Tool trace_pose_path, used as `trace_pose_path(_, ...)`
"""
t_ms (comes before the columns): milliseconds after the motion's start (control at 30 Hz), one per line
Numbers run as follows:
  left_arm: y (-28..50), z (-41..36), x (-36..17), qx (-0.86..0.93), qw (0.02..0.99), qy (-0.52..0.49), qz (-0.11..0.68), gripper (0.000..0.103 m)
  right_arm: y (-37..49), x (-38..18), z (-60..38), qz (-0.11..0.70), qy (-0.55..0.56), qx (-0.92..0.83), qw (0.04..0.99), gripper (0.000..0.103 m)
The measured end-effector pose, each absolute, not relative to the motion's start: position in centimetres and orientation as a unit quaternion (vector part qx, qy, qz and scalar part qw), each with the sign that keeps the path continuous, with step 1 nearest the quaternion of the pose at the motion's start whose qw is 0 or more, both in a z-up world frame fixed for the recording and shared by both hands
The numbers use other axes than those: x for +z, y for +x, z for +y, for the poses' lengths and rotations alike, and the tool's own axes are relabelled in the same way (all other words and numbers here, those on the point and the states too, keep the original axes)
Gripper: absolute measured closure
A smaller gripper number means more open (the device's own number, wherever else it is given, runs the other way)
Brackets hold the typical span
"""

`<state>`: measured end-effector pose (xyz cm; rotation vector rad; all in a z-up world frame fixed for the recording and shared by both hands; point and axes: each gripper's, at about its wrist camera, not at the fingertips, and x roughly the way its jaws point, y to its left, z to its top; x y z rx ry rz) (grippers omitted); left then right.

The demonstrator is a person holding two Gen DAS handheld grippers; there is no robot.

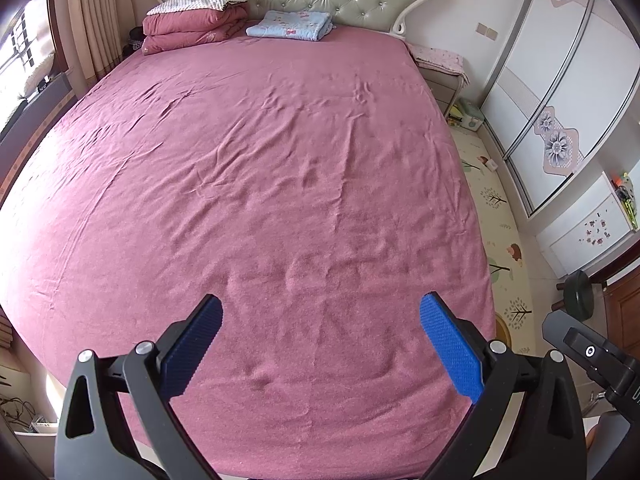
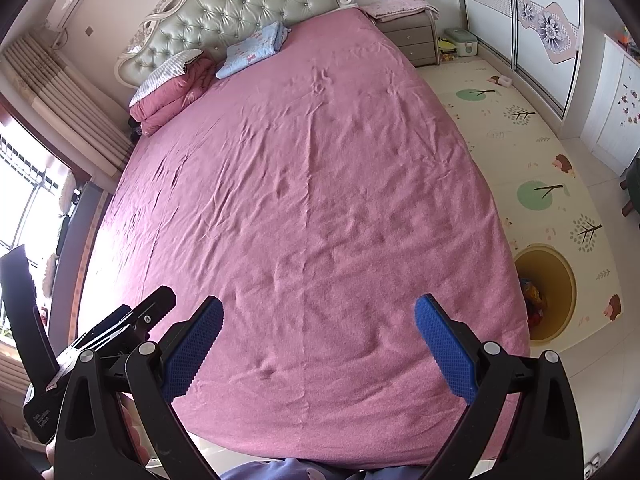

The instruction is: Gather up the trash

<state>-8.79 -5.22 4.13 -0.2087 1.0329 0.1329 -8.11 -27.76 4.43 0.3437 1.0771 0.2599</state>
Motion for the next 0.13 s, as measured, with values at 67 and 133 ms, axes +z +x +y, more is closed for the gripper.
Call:
trace_pose_path(67, -8.79, -5.25, 4.11, 0.062, 0.862, -0.100, 0.493, 0.004, -8.10, 4.36, -27.71, 0.510, 0.163, 0.123, 0.836, 0.010)
trace_pose_path(133, -8.75, -5.25, 4.09, 0.061, 0.862, -0.100, 0.493, 0.004, -8.15, 4.16, -27.66, 0.511, 0.164, 0.123, 0.835, 0.010)
